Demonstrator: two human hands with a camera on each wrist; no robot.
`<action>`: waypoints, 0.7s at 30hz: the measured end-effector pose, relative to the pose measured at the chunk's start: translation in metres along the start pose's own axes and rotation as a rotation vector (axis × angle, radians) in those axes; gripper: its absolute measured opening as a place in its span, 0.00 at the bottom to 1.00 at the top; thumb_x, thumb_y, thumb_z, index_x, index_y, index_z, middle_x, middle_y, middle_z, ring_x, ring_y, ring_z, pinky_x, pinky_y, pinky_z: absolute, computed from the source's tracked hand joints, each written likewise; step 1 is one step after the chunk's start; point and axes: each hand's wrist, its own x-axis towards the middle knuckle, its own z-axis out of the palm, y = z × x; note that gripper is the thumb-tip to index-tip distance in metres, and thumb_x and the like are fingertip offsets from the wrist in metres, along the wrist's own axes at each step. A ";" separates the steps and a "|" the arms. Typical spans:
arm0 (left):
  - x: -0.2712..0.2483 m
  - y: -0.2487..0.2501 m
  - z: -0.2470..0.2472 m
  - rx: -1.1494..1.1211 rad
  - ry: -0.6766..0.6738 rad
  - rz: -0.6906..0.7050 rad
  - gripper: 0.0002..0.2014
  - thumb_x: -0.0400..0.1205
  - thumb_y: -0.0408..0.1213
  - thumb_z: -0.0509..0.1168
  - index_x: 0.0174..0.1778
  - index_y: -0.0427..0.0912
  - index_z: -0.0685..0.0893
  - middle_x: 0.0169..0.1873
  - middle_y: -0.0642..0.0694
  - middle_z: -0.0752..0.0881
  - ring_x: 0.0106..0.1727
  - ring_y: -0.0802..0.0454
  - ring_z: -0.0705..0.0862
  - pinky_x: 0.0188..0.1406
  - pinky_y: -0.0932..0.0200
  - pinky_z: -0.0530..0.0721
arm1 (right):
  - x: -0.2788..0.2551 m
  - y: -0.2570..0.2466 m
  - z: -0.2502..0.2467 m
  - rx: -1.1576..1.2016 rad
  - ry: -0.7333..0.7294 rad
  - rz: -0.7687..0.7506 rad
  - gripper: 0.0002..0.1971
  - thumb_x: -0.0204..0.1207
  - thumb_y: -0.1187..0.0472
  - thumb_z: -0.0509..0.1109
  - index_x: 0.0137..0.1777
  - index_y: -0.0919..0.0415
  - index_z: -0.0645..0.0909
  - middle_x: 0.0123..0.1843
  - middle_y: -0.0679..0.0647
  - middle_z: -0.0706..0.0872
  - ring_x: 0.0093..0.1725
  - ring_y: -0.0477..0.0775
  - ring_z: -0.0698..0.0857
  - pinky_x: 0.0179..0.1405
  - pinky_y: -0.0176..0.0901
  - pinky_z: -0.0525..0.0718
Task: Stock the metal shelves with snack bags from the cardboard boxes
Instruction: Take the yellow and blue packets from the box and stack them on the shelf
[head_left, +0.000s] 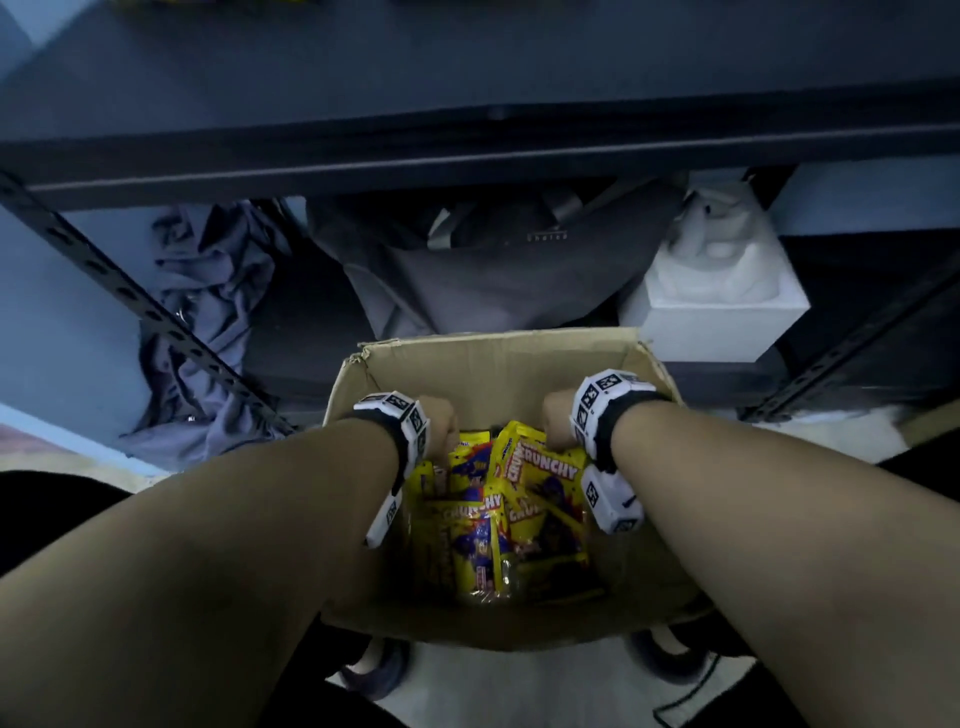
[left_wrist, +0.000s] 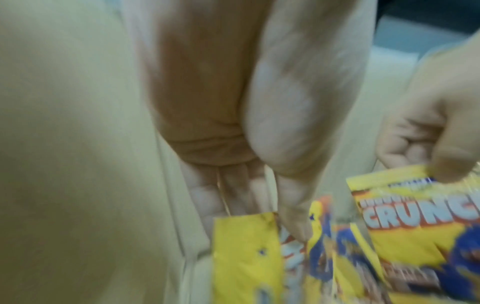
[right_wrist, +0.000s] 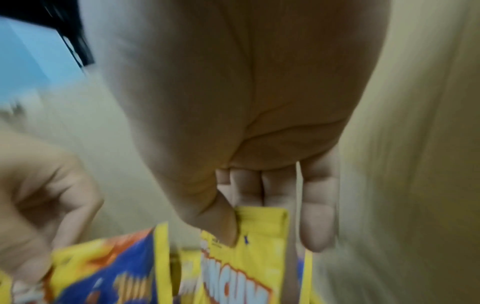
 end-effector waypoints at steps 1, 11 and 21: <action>-0.008 0.001 -0.006 0.030 0.037 -0.003 0.06 0.77 0.36 0.74 0.43 0.38 0.93 0.44 0.44 0.93 0.41 0.50 0.89 0.49 0.54 0.90 | -0.018 0.001 -0.014 -0.007 0.032 0.000 0.17 0.64 0.43 0.83 0.32 0.52 0.81 0.38 0.46 0.86 0.32 0.51 0.81 0.45 0.53 0.92; -0.086 0.017 -0.089 -0.021 0.316 0.065 0.05 0.78 0.35 0.71 0.42 0.49 0.83 0.39 0.53 0.86 0.42 0.54 0.83 0.38 0.61 0.77 | -0.157 0.015 -0.108 0.085 0.227 -0.044 0.09 0.66 0.57 0.76 0.33 0.55 0.77 0.31 0.52 0.78 0.31 0.54 0.74 0.30 0.43 0.71; -0.196 0.011 -0.199 -0.098 0.396 0.163 0.07 0.83 0.34 0.71 0.51 0.51 0.88 0.41 0.59 0.90 0.42 0.64 0.86 0.43 0.65 0.81 | -0.252 0.023 -0.193 0.142 0.566 -0.168 0.06 0.81 0.59 0.69 0.47 0.59 0.86 0.46 0.52 0.89 0.44 0.54 0.85 0.41 0.46 0.81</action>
